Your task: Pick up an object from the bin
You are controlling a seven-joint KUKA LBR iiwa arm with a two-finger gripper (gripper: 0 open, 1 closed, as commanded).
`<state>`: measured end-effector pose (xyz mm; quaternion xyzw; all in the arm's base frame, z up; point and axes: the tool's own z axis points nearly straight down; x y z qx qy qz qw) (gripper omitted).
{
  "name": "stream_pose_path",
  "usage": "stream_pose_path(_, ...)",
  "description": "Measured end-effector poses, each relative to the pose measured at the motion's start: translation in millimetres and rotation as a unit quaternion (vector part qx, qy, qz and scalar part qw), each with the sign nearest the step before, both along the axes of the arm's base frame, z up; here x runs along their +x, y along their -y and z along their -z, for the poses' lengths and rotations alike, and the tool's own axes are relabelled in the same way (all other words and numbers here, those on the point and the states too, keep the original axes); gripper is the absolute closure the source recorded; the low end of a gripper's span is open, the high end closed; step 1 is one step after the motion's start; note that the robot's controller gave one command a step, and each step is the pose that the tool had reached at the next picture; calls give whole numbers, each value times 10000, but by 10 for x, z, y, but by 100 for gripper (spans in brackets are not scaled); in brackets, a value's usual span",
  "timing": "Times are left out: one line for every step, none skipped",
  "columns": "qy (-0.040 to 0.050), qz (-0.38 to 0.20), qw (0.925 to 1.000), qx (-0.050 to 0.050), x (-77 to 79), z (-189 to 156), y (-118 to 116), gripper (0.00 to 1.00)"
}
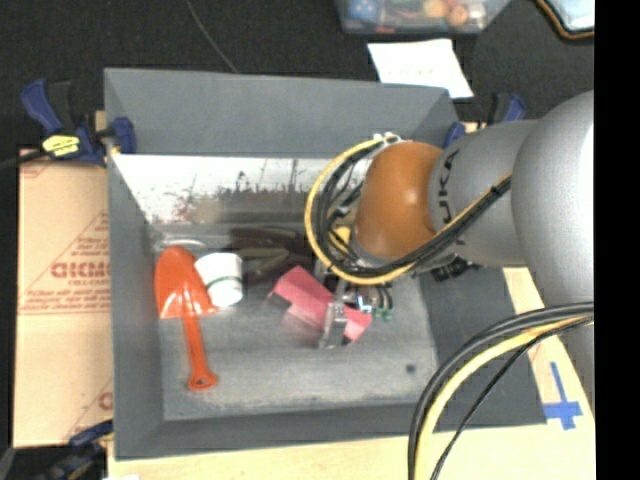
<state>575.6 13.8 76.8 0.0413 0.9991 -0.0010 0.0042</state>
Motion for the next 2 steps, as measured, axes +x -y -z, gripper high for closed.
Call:
stream_pose_path(100,1406,9900,36,-180,51,-39,0)
stream_pose_path(19,55,10000,-4,7,-8,14,100)
